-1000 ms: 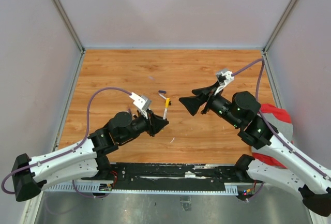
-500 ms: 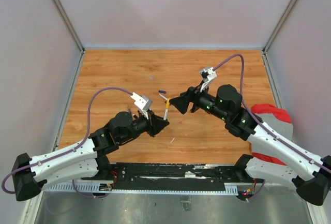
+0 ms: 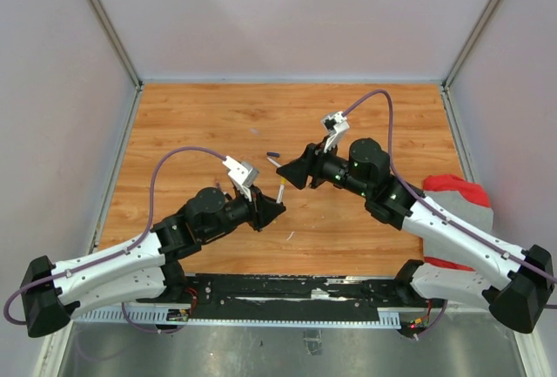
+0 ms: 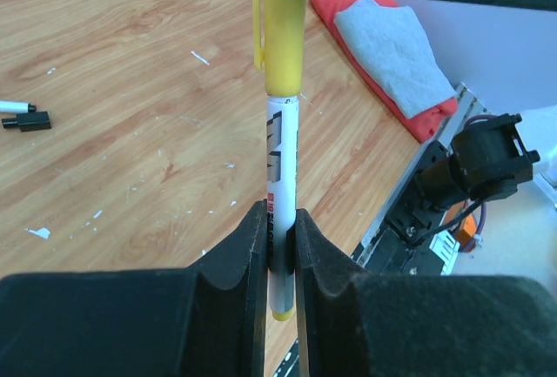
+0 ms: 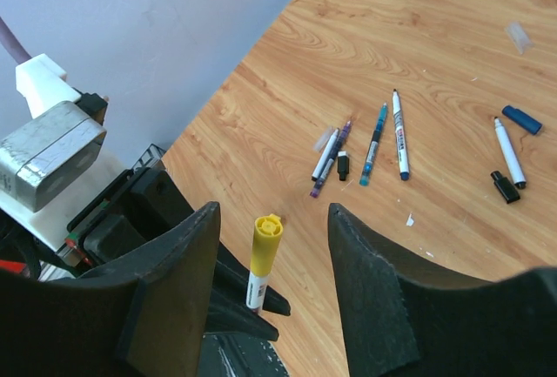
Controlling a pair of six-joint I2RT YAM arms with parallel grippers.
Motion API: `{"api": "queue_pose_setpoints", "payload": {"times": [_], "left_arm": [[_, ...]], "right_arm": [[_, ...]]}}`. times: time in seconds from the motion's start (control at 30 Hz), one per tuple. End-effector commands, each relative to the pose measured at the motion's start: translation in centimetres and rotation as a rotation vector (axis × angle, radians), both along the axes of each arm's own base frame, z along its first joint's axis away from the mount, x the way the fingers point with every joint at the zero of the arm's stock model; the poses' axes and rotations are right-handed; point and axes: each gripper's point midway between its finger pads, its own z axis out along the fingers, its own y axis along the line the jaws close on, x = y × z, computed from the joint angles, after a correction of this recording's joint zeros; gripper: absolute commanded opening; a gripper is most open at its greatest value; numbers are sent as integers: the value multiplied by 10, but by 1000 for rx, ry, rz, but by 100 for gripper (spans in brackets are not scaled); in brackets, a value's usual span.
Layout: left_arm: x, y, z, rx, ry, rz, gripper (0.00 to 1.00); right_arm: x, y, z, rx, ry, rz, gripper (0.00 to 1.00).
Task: Insert the pens into the pen caps
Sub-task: Insert the pen cap onto the pen.
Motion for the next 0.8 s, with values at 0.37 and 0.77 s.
{"api": "queue_pose_setpoints", "payload": {"times": [0.37, 0.77], "left_arm": [[2, -4, 25, -40, -54, -5, 1], [13, -1, 77, -94, -132, 50, 1]], "right_arm": [[-9, 16, -3, 39, 35, 62, 22], [-29, 17, -39, -12, 80, 92, 0]]}}
